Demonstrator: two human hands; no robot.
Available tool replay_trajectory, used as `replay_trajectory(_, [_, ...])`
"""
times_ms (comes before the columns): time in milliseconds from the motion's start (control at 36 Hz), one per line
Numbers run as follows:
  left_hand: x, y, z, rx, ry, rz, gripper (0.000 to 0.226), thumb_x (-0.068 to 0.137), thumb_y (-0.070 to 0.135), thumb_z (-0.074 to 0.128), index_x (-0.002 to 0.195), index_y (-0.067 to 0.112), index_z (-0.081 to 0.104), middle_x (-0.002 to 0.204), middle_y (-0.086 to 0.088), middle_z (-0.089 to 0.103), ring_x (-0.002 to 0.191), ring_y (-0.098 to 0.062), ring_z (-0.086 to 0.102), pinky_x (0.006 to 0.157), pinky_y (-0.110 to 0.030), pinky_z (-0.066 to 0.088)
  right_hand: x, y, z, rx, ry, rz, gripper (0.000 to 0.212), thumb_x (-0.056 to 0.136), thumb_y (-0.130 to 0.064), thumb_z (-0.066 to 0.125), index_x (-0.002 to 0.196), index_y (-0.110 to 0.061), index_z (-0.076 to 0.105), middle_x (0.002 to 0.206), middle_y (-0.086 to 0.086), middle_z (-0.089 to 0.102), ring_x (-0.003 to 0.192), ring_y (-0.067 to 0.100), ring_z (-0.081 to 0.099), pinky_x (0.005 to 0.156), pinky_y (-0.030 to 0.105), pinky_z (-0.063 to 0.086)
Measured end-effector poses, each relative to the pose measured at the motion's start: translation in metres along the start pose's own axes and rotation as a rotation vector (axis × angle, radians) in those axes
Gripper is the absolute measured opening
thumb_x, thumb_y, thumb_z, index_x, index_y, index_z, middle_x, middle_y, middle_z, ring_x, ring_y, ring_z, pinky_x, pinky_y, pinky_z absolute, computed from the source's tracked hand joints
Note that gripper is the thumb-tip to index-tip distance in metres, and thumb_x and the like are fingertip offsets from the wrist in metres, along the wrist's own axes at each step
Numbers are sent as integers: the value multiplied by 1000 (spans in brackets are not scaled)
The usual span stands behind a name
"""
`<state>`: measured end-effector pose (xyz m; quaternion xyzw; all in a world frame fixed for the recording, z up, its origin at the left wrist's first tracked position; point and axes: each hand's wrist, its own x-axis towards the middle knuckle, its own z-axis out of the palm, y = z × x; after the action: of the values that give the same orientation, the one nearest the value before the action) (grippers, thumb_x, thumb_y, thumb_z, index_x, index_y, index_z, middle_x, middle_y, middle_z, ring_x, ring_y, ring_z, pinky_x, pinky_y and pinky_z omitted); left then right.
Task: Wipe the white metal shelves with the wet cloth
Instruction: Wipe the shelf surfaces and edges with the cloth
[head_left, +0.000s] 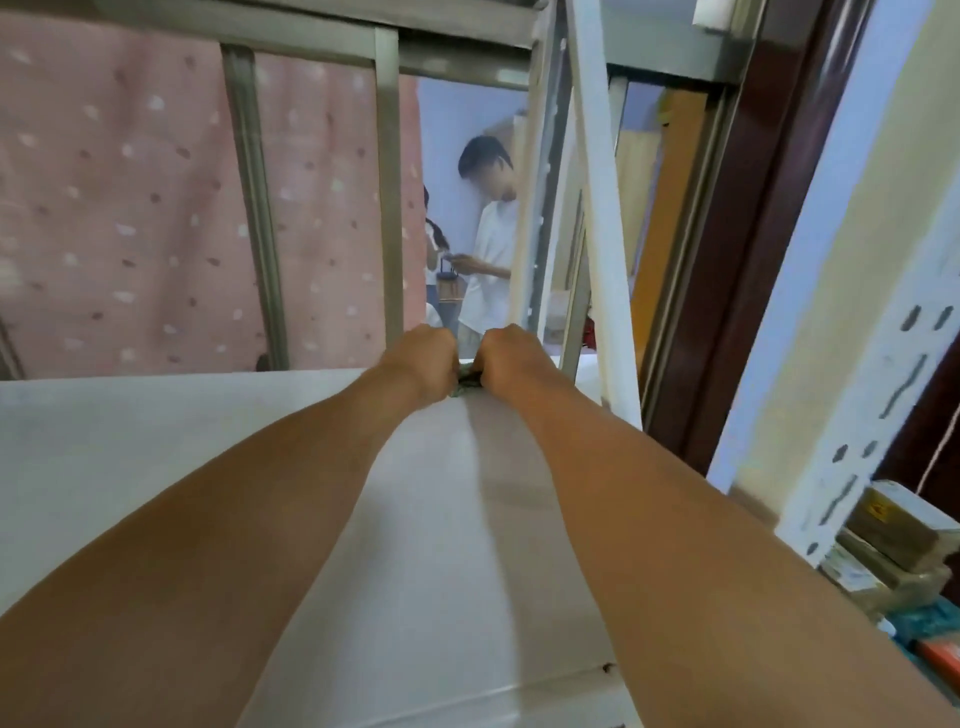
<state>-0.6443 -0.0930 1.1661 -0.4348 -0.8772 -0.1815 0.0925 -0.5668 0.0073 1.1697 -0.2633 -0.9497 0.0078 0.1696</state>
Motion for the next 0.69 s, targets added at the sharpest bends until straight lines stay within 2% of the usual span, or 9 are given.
replay_trajectory(83, [13,-6,3,12,18,-1,11,81,10,66,86,5,75,85,-14,65,74,-31,61,73,-39,57,16,2,8,-7,21,-3,16,90,-9,62,101,-7,74,82,7,54,73,27,57,64,30,43])
replay_trajectory(194, [23,-9,4,29,6,-18,10,84,10,64,86,6,74,76,-10,58,71,-29,57,67,-35,51,28,4,11,-27,27,-15,15,92,-10,61,100,-8,74,75,5,50,61,20,48,64,29,41])
replay_trajectory(278, [26,-12,4,21,3,-36,9,85,12,66,83,7,73,70,-7,55,69,-29,57,63,-33,47,33,2,13,-31,28,-34,15,91,-10,61,100,-8,73,78,6,51,68,22,51,63,30,41])
replay_trajectory(361, [24,-15,3,6,8,-33,10,85,13,67,83,6,73,76,-10,60,70,-30,57,65,-34,49,36,0,17,-5,35,-54,16,89,-14,64,99,-12,76,75,4,52,63,18,50,60,28,40])
replay_trajectory(444, [20,-23,-2,0,24,-38,11,83,11,69,90,5,74,87,-15,66,73,-29,57,71,-37,53,38,-1,19,62,23,-83,19,88,-18,63,98,-18,79,85,3,63,59,11,44,53,23,34])
replay_trajectory(528, [13,-39,-9,-2,18,-68,15,81,13,70,94,6,75,88,-13,67,73,-26,58,69,-33,49,35,-13,17,108,-12,-121,22,88,-26,67,106,-19,77,95,3,69,71,16,53,66,25,40])
replay_trajectory(611, [2,-59,-17,-38,-22,-112,21,78,23,74,92,8,79,88,-9,74,75,-24,65,77,-38,57,24,-23,12,92,-59,-185,27,87,-24,66,110,-24,78,104,2,73,92,23,60,74,25,43])
replay_trajectory(694, [-11,-69,-22,-75,-45,-135,25,76,27,76,94,11,80,91,-8,76,81,-24,68,84,-41,58,8,-30,0,52,-96,-239,27,89,-24,62,112,-25,78,108,0,74,102,24,62,85,28,49])
